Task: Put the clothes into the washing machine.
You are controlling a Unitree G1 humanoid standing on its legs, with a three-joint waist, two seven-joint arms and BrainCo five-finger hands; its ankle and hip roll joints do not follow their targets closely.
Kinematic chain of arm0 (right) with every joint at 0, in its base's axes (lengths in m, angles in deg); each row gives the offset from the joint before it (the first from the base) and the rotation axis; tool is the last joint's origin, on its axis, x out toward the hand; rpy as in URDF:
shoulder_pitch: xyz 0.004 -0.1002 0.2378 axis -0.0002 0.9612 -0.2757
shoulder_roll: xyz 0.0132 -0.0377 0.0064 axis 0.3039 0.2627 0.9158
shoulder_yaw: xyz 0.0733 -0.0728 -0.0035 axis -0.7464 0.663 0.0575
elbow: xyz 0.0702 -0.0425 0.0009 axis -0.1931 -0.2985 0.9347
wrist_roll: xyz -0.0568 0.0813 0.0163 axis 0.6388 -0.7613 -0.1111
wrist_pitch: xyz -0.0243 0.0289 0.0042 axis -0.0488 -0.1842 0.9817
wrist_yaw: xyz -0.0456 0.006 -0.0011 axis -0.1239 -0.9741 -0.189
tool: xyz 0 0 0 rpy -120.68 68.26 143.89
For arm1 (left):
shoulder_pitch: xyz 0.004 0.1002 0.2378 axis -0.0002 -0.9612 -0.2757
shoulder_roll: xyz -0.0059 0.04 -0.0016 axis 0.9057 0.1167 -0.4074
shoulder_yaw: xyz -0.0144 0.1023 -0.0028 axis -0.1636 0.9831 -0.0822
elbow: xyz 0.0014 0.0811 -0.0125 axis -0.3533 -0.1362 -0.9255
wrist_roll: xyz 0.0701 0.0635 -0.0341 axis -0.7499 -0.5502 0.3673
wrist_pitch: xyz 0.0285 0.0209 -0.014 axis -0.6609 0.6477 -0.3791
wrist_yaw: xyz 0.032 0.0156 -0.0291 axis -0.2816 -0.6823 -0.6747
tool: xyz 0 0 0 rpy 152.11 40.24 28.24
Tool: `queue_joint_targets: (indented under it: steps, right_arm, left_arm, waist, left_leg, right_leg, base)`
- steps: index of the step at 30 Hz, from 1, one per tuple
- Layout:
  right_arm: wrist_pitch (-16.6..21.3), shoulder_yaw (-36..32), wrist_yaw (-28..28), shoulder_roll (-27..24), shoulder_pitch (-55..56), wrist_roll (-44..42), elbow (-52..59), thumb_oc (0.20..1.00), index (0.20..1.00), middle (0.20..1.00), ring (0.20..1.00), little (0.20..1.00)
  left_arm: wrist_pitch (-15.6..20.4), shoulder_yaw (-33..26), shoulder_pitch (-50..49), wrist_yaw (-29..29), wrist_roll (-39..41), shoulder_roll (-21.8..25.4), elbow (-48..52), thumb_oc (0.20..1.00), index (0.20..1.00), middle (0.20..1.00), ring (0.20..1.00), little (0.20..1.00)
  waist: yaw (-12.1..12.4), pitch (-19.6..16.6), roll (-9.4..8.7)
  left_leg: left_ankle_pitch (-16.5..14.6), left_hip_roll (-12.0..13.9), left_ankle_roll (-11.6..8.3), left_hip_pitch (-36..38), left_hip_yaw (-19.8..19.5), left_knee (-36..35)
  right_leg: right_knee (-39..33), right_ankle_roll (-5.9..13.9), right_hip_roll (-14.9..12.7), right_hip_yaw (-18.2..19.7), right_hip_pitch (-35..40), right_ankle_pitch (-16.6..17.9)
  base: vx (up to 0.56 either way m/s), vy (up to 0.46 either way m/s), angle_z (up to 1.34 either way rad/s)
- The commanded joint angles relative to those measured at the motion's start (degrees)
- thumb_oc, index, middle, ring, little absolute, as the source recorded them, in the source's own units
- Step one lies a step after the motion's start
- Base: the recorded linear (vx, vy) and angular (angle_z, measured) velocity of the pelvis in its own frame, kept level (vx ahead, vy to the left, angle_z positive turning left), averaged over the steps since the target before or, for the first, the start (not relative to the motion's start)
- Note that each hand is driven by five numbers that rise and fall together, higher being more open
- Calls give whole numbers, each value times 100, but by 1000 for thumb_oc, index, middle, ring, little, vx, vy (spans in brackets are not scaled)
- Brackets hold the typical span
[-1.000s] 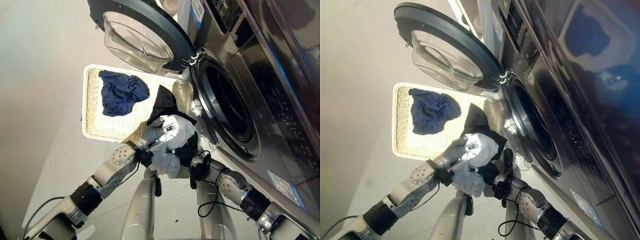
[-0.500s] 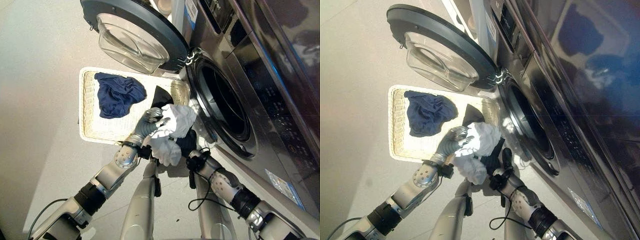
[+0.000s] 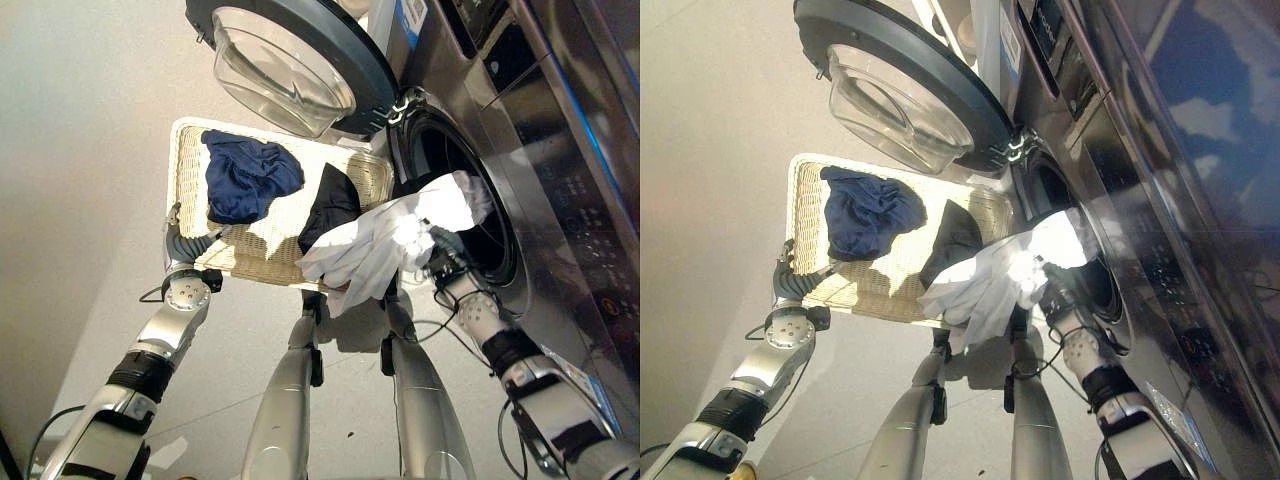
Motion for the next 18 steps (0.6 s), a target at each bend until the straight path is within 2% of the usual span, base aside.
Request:
queue_joint_targets:
  steps: [1, 3, 4, 5, 6, 7, 8, 9, 10, 11, 12, 13, 15, 17, 18]
  right_arm:
    - [810, -496, -391, -555, -606, -839, 200, 200, 200, 200, 200, 200]
    - [1504, -919, -803, -903, -1068, -1459, 107, 200, 200, 200, 200, 200]
    - [1919, -1059, -874, -1016, -1173, -1794, 114, 200, 200, 200, 200, 200]
    - [2059, -1093, -870, -1044, -1207, -1907, 124, 200, 200, 200, 200, 200]
    - [2443, -1237, -922, -1175, -1361, -2239, 193, 200, 200, 200, 200, 200]
    - [3572, -1578, -952, -1370, -1538, -2814, 339, 200, 200, 200, 200, 200]
    - [4415, -1749, -894, -1486, -1661, -3127, 437, 200, 200, 200, 200, 200]
    - [5021, -1891, -768, -1579, -1756, -3434, 601, 200, 200, 200, 200, 200]
    - [5801, -2090, -487, -1734, -1833, -3899, 823, 200, 200, 200, 200, 200]
    - [6214, -2195, -486, -1808, -1891, -3905, 986, 200, 200, 200, 200, 200]
    - [6794, -2320, -694, -2042, -1950, -3905, 1189, 200, 200, 200, 200, 200]
    - [7073, -2338, -789, -2148, -1959, -3905, 1264, 200, 200, 200, 200, 200]
    - [7910, -2514, -1242, -2614, -1872, -3905, 1267, 200, 200, 200, 200, 200]
    - [7977, -2659, -1557, -2795, -1669, -3905, 1191, 200, 200, 200, 200, 200]
    - [8000, -2846, -1955, -2944, -1420, -3905, 1057, 200, 200, 200, 200, 200]
  left_arm:
    - [231, -23, 141, -79, 276, 4, -162, 1000, 1000, 1000, 1000, 1000]
    - [390, 92, 74, -139, 355, -4, -290, 1000, 1000, 1000, 1000, 1000]
    - [461, 161, 10, -152, 385, 1, -303, 1000, 1000, 1000, 1000, 1000]
    - [482, 172, 8, -152, 396, 5, -304, 1000, 1000, 1000, 1000, 1000]
    - [555, 191, -68, -189, 431, 39, -301, 1000, 1000, 1000, 1000, 1000]
    - [647, 237, -206, -242, 402, 65, -268, 1000, 1000, 1000, 1000, 1000]
    - [667, 251, -247, -293, 395, 99, -247, 1000, 1000, 1000, 1000, 1000]
    - [678, 272, -279, -319, 413, 142, -222, 1000, 1000, 1000, 1000, 1000]
    - [667, 316, -324, -340, 447, 240, -157, 1000, 1000, 1000, 1000, 1000]
    - [660, 333, -328, -363, 475, 299, -126, 1000, 1000, 1000, 1000, 1000]
    - [661, 342, -383, -416, 542, 398, -77, 1000, 1000, 1000, 1000, 1000]
    - [642, 343, -404, -440, 560, 431, -39, 1000, 1000, 1000, 1000, 1000]
    - [624, 290, -614, -453, 580, 509, 54, 1000, 1000, 1000, 1000, 1000]
    - [625, 214, -712, -464, 608, 500, 69, 1000, 1000, 1000, 1000, 1000]
    - [624, 173, -805, -504, 573, 509, 100, 1000, 1000, 1000, 1000, 1000]
  waist:
    - [14, -120, 375]
    - [39, -120, 450]
    - [55, -120, 479]
    - [60, -120, 486]
    - [78, -120, 503]
    - [90, -120, 529]
    - [100, -120, 541]
    - [97, -120, 547]
    - [83, -120, 553]
    - [83, -120, 554]
    - [66, -120, 544]
    - [69, -120, 544]
    - [12, -120, 534]
    - [-35, -120, 518]
    - [-40, -120, 490]
  left_leg:
    - [340, -371, 22, -529, -67, 194]
    - [353, -365, 15, -601, -70, 157]
    - [293, -363, 12, -567, -77, 144]
    - [340, -361, 16, -620, -72, 146]
    - [349, -362, 16, -659, -81, 156]
    - [256, -372, 26, -620, -112, 163]
    - [242, -378, 35, -637, -121, 173]
    - [233, -383, 43, -651, -130, 179]
    - [224, -396, 60, -666, -155, 175]
    - [288, -397, 67, -727, -154, 180]
    - [222, -404, 66, -684, -168, 172]
    - [283, -403, 72, -739, -159, 177]
    - [297, -365, 56, -751, -141, 169]
    - [291, -350, 48, -762, -134, 190]
    - [276, -348, 48, -766, -135, 221]
  right_leg:
    - [567, 290, 34, -419, -150, -260]
    - [585, 290, 44, -427, -219, -282]
    - [611, 298, 46, -424, -198, -359]
    - [608, 292, 46, -429, -247, -310]
    - [612, 291, 40, -432, -280, -299]
    - [660, 303, 40, -428, -255, -392]
    - [674, 307, 35, -434, -271, -398]
    - [684, 309, 34, -438, -287, -398]
    - [696, 312, 42, -433, -314, -392]
    - [690, 308, 35, -451, -372, -316]
    - [698, 324, 22, -455, -346, -371]
    - [691, 318, 15, -470, -395, -306]
    - [717, 325, 9, -475, -414, -314]
    - [745, 334, 6, -477, -433, -321]
    - [776, 345, -2, -467, -438, -331]
  base:
    - [-4, -38, -1]
    - [10, -38, -2]
    - [0, 0, 0]
    - [0, 0, 0]
    - [5, -62, 0]
    - [26, -91, 0]
    - [32, -103, 2]
    - [2, -100, 3]
    - [-28, -81, 6]
    - [-3, -69, 6]
    - [-30, -27, 6]
    - [0, 0, 0]
    - [-1, 43, 0]
    - [14, 16, 1]
    - [34, 0, -1]
